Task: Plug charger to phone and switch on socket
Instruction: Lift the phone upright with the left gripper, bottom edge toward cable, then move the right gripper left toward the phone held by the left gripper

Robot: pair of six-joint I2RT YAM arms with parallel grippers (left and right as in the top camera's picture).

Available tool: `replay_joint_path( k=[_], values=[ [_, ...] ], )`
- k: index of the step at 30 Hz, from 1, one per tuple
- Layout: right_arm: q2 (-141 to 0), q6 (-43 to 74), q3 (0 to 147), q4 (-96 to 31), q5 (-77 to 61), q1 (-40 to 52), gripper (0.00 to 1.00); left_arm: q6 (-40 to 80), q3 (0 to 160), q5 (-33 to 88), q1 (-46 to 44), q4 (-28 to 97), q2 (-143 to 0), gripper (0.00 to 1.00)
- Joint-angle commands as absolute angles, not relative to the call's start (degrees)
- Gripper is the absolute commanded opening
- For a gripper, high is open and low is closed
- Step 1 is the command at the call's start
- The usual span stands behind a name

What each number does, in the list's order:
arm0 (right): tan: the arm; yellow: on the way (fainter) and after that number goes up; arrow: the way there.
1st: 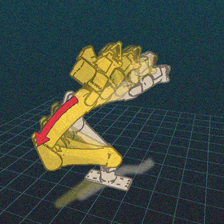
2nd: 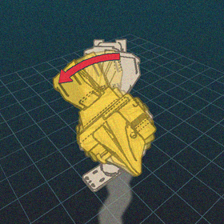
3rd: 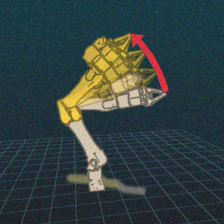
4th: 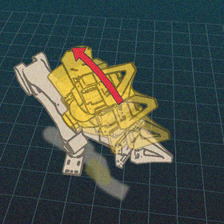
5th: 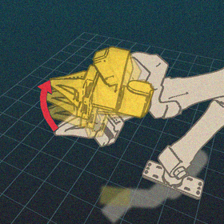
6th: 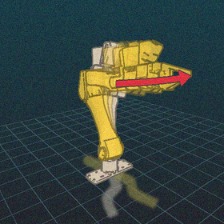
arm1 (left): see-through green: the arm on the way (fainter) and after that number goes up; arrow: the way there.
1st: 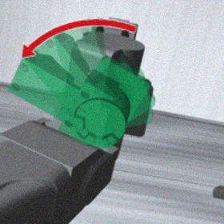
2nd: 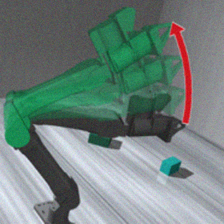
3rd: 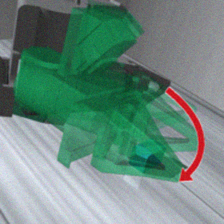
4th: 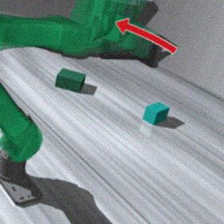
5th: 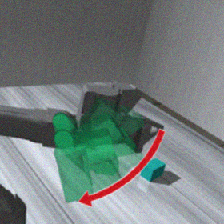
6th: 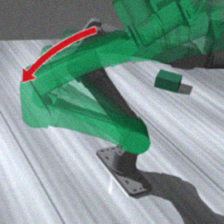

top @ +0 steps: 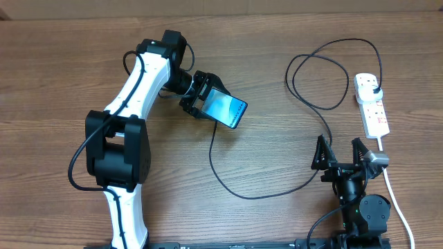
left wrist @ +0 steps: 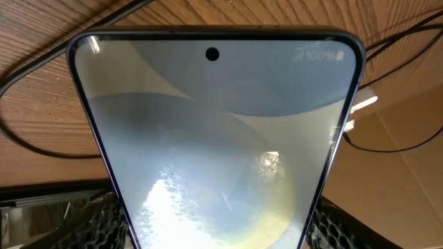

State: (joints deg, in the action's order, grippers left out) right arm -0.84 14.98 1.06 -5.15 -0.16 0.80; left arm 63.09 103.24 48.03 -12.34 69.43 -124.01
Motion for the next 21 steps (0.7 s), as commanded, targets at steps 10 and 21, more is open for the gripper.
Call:
replay_joint_path(
  k=[10,21],
  values=[
    [-0.16,15.16,0.45,-4.78,-1.72,0.69,1.0,65.84,104.88,51.9,-12.01,69.17,-124.38,0.62],
    [-0.19,18.9,3.99,-11.62,-7.86,0.62,1.0,65.84,104.88,54.06,-12.01,68.75,-124.38,0.59]
  ],
)
